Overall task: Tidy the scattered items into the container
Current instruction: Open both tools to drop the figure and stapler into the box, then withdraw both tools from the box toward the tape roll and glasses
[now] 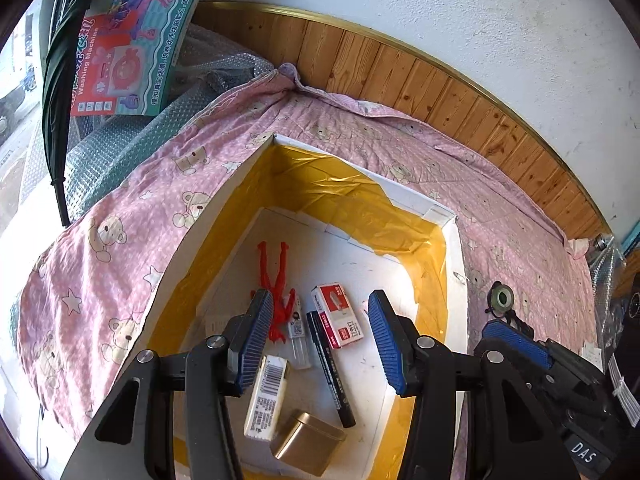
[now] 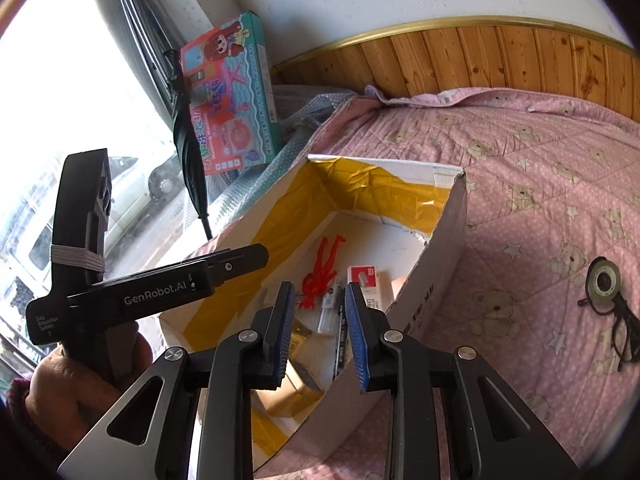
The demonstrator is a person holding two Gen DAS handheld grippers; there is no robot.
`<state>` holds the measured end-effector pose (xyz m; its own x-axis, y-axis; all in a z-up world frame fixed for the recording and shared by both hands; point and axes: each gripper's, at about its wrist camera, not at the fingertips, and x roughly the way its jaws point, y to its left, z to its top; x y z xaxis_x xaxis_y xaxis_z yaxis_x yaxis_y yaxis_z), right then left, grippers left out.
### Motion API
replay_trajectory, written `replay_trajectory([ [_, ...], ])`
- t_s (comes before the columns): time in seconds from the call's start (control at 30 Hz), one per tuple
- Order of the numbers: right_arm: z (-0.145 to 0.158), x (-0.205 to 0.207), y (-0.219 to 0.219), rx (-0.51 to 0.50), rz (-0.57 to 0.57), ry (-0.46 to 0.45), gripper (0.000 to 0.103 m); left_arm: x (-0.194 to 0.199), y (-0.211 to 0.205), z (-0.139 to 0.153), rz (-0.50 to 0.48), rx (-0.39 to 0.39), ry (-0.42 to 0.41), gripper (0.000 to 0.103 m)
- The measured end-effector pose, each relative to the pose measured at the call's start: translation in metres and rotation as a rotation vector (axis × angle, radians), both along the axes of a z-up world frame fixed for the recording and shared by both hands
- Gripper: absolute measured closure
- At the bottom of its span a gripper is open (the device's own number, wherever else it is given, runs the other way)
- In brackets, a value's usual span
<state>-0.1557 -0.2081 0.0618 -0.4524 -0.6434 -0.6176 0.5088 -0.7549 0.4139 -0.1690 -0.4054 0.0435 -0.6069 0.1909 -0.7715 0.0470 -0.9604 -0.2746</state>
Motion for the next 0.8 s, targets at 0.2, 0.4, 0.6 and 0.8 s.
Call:
replay_trajectory([
  [0.2,-0.007,0.029,0.021,-0.029,-0.025,-0.025,0.081,0.032,0.014,0.006,-0.025,0.015,0.01,0.052],
  [0.4,-0.012,0.053,0.047,-0.048,-0.069,-0.041,0.081,0.06,0.039,0.017,-0.079,0.022,0.033,0.052],
  [0.6,-0.017,0.07,0.078,-0.068,-0.118,-0.055,0.081,0.079,0.071,0.026,-0.145,0.027,0.055,0.052],
  [0.8,-0.024,0.084,0.106,-0.086,-0.159,-0.066,0.081,0.088,0.105,0.025,-0.21,0.017,0.042,0.052],
])
